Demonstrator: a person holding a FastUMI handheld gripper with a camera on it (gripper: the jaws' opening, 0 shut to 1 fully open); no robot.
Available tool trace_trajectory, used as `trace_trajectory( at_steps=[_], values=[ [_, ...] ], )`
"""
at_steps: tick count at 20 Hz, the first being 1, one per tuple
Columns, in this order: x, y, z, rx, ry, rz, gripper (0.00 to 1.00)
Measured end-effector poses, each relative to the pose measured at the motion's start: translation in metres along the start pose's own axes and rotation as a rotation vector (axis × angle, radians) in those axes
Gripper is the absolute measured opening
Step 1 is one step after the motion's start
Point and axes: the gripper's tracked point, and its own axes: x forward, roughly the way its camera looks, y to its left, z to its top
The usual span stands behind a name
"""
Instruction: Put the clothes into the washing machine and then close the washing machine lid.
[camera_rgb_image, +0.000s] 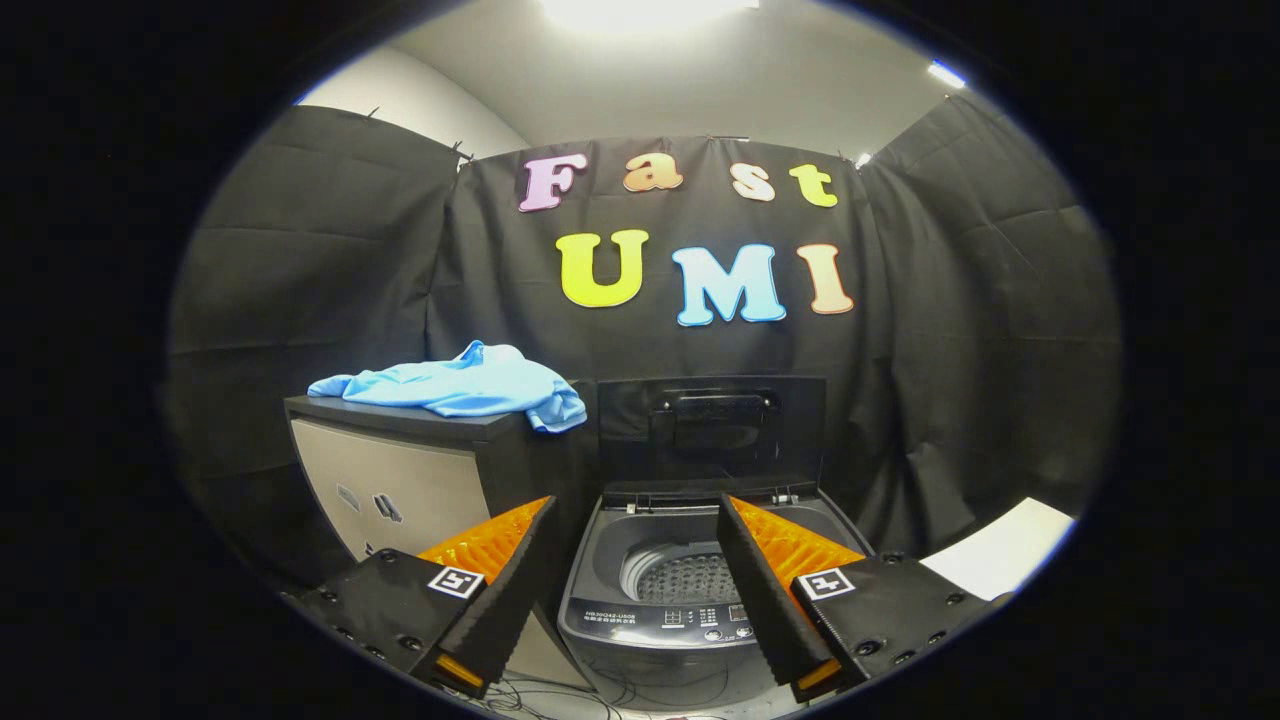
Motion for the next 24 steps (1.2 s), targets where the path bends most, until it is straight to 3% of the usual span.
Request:
trace_trajectory(
  at_steps=[9, 24],
  values=[
    [0.007, 0.015, 0.024, -0.032, -0.017, 0.032, 0.98],
    [0.056, 0.071, 0.125, -0.021, -0.038, 0.205, 0.98]
  ],
)
